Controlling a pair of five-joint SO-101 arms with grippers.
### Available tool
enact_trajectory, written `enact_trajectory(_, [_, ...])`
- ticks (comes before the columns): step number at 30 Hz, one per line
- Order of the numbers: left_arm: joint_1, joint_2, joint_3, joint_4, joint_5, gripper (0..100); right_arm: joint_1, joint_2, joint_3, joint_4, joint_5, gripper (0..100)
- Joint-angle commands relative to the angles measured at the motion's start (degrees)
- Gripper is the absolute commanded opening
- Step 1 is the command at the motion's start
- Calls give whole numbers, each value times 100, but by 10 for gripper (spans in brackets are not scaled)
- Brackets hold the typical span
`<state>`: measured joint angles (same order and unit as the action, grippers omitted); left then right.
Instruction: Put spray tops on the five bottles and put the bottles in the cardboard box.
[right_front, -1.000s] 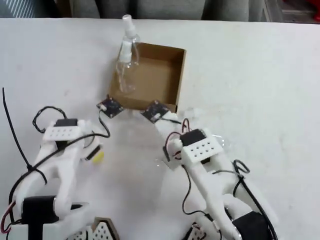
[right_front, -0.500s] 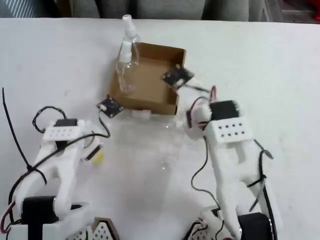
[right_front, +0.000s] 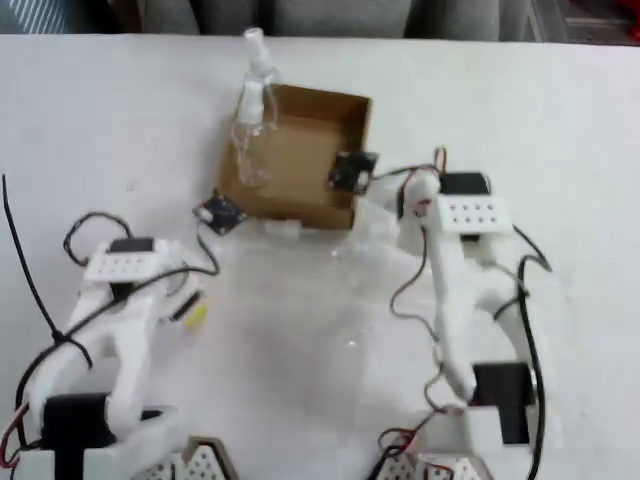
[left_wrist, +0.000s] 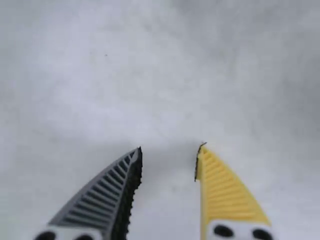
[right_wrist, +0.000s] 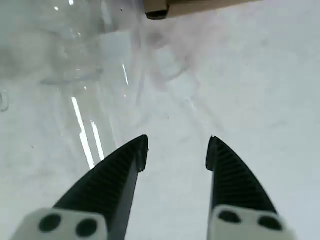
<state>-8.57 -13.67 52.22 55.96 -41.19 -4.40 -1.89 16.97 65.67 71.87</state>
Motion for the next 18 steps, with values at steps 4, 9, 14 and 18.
enact_trajectory(4, [-40,-180,-18,-114,79,181,-4,1429,-1890,708,624,173])
enact_trajectory(9, [-40,-180,-18,-123,79,181,-127,2633,-3095,1613,1046,173])
enact_trajectory(14, [-31,-180,-26,-123,62,181,-154,3538,-3903,1877,1073,173])
enact_trajectory(18, [-31,-180,-26,-176,62,181,-171,4057,-4237,1851,1046,172])
